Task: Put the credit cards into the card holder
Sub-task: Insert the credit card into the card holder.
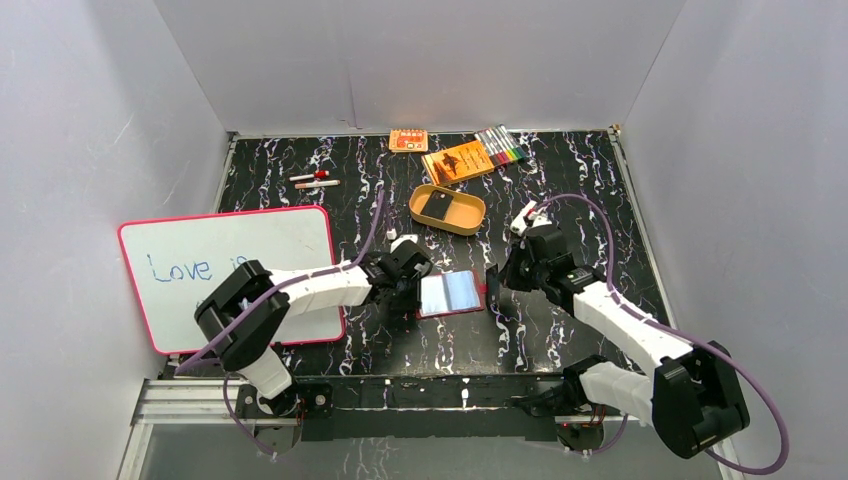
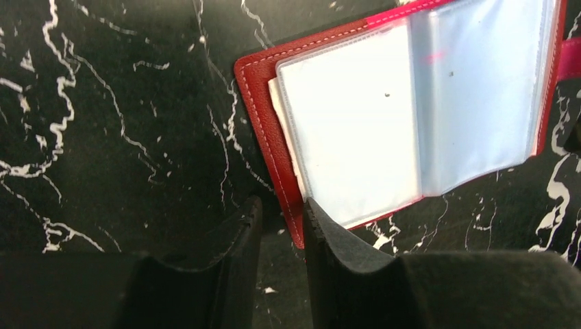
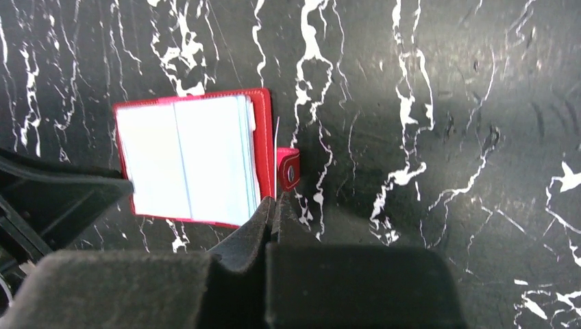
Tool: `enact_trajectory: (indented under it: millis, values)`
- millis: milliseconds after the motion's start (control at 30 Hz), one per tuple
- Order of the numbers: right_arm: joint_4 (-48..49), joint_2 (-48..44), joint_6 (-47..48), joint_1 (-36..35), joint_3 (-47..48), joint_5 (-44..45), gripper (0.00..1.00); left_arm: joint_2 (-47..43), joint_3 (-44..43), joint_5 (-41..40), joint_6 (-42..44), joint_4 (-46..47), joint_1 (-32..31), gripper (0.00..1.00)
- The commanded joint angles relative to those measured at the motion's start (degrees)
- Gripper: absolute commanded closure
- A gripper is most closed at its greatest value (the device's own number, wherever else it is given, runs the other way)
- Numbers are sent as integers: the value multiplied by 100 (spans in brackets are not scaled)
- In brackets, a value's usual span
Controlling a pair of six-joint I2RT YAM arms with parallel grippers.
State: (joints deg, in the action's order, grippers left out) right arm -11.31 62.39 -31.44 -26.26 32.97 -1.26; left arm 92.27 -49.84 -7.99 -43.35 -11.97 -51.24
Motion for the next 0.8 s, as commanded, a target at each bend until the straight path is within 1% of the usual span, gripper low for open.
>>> enact_trajectory:
  millis: [0, 167, 267, 333, 433, 533, 600, 767]
  values:
    - [-210, -327, -98, -4, -143, -32, 100, 396, -179, -383, 171, -253, -18, 73]
    - [-675, -724, -112, -6, 24, 87, 100, 448, -407, -489, 193, -399, -25, 74]
    - [-792, -902, -51, -9, 326, 94, 100, 157, -399, -502, 142, -511, -24, 73]
    - [-763, -843, -21, -6, 527, -54, 100, -171, -327, -487, 68, -507, -18, 71]
    - [-458, -612, -67, -6, 675, -667, 100, -690, -173, -305, 2, -294, -25, 69]
    - [256, -424, -359, -10, 492, -1270, 100, -995, -36, -1, -33, 35, -23, 68]
    - [768, -275, -613, -3, 320, -1568, 100, -1030, 15, 212, -26, 332, -19, 68]
    - [1647, 181, -1048, -5, 39, -1817, 100, -748, -39, 427, 17, 738, -20, 70]
